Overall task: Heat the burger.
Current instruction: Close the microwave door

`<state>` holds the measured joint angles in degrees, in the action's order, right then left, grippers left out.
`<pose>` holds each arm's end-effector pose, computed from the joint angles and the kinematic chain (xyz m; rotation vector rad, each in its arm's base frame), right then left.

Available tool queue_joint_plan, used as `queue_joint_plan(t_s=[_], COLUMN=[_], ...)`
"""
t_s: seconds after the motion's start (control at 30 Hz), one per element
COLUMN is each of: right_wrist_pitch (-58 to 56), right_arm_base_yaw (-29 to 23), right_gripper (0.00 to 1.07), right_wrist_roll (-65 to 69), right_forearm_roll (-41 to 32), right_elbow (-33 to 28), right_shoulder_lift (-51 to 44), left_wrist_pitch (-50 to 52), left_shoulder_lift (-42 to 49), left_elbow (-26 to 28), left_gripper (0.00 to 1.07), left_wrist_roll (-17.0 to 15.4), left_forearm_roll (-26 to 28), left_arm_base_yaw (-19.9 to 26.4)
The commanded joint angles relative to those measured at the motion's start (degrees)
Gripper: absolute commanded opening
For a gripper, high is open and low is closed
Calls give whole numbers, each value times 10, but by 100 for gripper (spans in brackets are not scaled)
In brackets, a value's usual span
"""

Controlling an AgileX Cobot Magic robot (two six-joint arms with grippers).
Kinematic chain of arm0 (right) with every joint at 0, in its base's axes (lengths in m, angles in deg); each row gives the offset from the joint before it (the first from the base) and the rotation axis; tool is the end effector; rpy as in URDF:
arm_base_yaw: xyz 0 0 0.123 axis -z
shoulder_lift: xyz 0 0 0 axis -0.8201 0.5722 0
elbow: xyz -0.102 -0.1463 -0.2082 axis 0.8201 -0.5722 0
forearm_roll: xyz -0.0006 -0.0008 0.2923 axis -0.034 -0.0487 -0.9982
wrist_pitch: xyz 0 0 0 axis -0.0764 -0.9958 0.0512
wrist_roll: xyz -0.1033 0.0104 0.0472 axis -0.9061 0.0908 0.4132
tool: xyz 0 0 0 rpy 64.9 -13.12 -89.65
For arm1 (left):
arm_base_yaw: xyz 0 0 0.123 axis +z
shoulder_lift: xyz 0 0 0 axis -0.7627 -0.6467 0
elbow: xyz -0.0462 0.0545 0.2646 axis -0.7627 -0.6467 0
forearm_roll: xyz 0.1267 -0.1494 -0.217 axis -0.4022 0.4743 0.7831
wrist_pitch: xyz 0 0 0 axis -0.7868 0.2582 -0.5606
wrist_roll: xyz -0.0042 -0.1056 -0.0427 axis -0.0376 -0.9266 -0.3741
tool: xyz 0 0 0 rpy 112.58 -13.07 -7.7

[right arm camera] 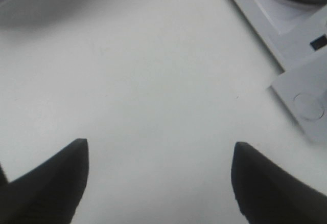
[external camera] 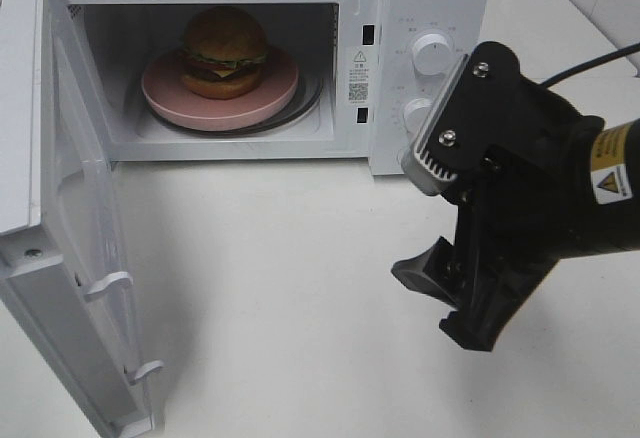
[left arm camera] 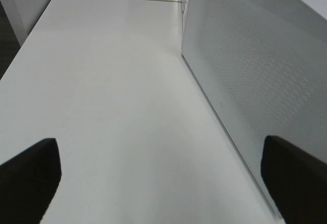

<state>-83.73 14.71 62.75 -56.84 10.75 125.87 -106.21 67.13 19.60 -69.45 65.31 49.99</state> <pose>0.2154 0.1813 0.1857 -1.1573 2.0586 0.1695 0.0579 -0.0014 0.2916 -0.0489 2.0392 -0.0448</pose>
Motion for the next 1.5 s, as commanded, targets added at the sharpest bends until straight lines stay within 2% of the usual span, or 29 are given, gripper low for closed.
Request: queue_joint_plan(t_s=[0.03,0.4,0.47,0.77,1.07,1.17,1.2,1.3,1.37,1.4,1.47,1.5], right_wrist_pitch=[-74,-268,-340,-437,-458,-458,-458,-458,-457,-457,-456,-456], right_arm_base_yaw=[2,2,2,2,5,31,60,78,128,128,186,186], right_gripper=[76,76,76,76,76,76,76,76,76,76,76,76], right_wrist_roll=[42,122,152,190,191,191,191,191,186,186,180,180], right_forearm_roll=[-23,-27,-27,-27,-21,-23,-23,-23,-23,-23,-23,-23], right_elbow=[-3,-3,8,46,41,41,41,41,41,41,41,41], right_shoulder_lift=[-30,-124,-160,-230,-333,-354,-365,-372,-398,-398,-435,-435], left_wrist_pitch=[7,7,7,7,7,7,7,7,7,7,7,7], left_shoulder_lift=[9,9,9,9,9,9,9,9,9,9,9,9], left_elbow=[-1,-1,-1,-1,-1,-1,-1,-1,-1,-1,-1,-1], left_gripper=[102,102,102,102,102,102,102,102,102,102,102,102], left_wrist_roll=[-2,-2,-2,-2,-2,-2,-2,-2,-2,-2,-2,-2], left_forearm_roll=[3,3,3,3,3,3,3,3,3,3,3,3], left_arm_base_yaw=[-2,-2,-2,-2,-2,-2,-2,-2,-2,-2,-2,-2])
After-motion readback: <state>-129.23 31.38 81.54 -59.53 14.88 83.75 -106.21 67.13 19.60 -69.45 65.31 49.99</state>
